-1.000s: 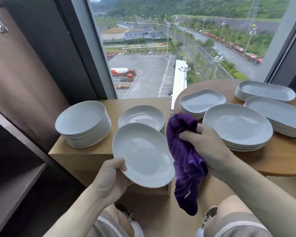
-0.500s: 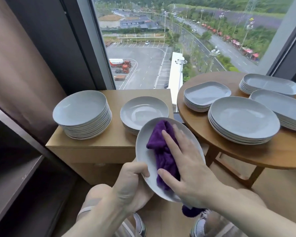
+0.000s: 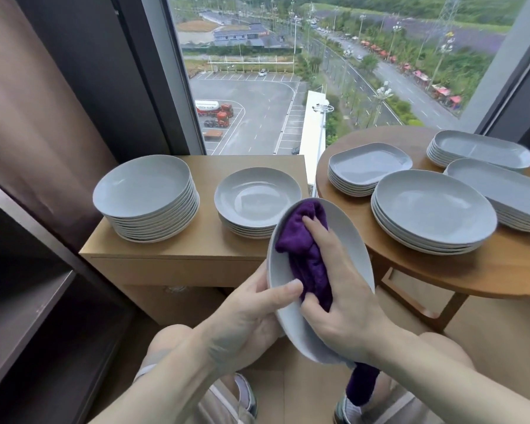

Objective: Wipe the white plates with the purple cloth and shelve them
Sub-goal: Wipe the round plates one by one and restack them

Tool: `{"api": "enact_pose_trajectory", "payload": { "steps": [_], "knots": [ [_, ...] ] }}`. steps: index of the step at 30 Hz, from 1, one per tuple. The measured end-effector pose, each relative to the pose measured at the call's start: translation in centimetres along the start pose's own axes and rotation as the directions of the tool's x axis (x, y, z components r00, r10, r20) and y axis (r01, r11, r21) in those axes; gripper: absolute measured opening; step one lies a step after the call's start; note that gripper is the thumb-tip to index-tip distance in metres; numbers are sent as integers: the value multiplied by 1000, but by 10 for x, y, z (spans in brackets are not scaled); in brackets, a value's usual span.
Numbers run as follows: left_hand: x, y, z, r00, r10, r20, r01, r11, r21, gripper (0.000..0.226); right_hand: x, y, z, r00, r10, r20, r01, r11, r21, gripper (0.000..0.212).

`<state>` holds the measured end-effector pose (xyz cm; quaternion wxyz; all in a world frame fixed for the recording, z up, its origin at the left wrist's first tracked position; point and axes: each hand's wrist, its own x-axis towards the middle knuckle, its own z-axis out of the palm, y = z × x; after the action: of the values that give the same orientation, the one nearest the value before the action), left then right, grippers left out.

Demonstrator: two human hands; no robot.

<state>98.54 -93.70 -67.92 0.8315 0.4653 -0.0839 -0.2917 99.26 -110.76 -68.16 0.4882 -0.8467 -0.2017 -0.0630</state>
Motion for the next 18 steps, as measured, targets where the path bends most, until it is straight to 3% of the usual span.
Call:
{"api": "enact_pose_trajectory", "payload": {
  "steps": [3, 6, 9, 12, 18],
  "knots": [
    [0, 4, 1, 999, -37, -27, 35, 997, -68, 86, -5, -16, 4, 993, -74, 91, 72, 997, 22, 97],
    [-3, 9, 6, 987, -63, -145, 35, 982, -186, 92, -12, -26, 9, 966, -147, 214, 149, 989, 5, 96],
    [2, 5, 8, 939, -83, -333, -18, 957, -289, 83, -10, -23, 9, 946, -136, 295, 156, 987, -47, 93],
    [3, 7, 5, 911, -110, -397, -38, 937, -347, 88, -8, -16, 5, 917, -118, 381, 182, 974, -136, 87],
    [7, 25, -15, 853, -2, -522, -161, 950, -267, 77, -6, -1, 1, 892, -98, 441, 276, 891, -360, 70]
  ]
}}
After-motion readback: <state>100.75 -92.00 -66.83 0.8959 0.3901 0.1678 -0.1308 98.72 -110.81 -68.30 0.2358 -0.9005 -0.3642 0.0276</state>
